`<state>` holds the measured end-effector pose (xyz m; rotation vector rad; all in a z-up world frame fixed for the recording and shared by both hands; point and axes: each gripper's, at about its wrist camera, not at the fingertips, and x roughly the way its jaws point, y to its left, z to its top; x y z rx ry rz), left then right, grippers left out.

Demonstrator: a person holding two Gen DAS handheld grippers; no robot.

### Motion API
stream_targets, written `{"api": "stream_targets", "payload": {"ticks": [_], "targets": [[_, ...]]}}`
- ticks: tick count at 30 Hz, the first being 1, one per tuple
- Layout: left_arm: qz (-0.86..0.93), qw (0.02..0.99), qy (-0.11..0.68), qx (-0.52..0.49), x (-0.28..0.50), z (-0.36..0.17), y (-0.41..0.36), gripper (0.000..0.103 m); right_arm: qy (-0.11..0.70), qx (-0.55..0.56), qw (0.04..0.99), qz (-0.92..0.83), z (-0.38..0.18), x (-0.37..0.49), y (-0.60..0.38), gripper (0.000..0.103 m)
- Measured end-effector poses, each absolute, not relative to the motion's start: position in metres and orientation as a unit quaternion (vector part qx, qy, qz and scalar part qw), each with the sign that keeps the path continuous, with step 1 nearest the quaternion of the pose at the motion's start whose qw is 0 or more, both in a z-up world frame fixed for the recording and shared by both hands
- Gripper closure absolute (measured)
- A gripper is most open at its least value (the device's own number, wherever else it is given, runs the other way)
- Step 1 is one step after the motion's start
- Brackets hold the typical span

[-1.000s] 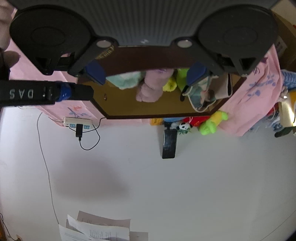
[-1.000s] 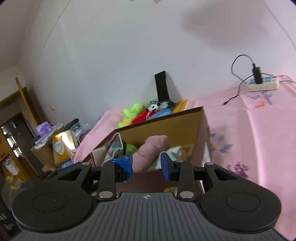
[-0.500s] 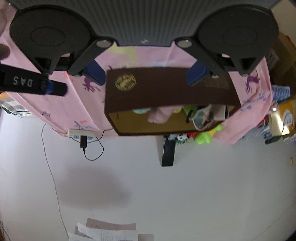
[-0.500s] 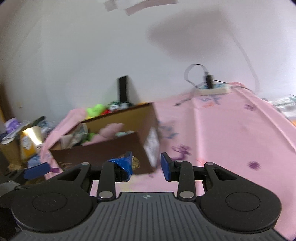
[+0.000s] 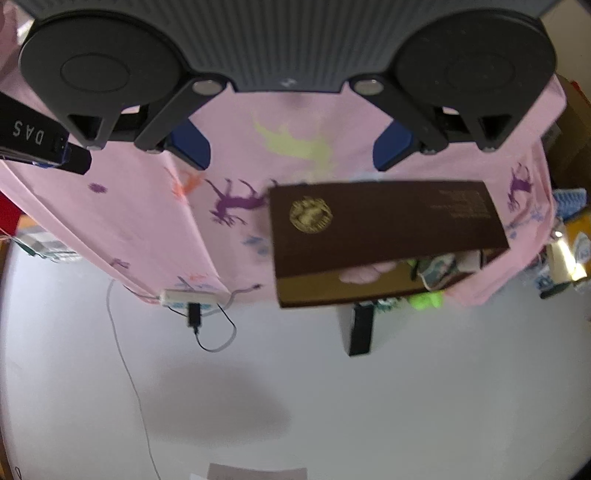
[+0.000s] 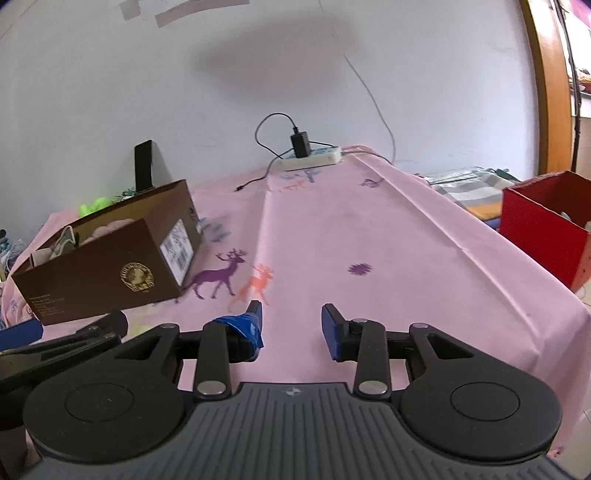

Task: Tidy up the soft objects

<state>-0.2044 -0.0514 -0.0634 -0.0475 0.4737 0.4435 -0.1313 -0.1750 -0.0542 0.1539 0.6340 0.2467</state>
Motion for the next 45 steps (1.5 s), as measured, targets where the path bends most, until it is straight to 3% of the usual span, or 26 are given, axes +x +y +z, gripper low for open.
{"api": "stream_targets", "payload": {"ticks": [24,40,45], "targets": [[0.198,0.947,0.253,0.002,-0.199,-0.066,-0.071,0.01,0.329,0.086,0.934,0.114,-0.062,-0.132,-0.197,0.083],[0.133,0.953,0.268,-0.041,-0.131,-0.065,0.03,0.01,0.372,0.01,0.891,0.259,-0.066,-0.04,-0.112,0.082],[0.111,0.94,0.32,-0.037,-0.105,-0.053,0.053,0.01,0.435,-0.041,0.847,0.302,-0.055,-0.006,-0.086,0.082]]}}
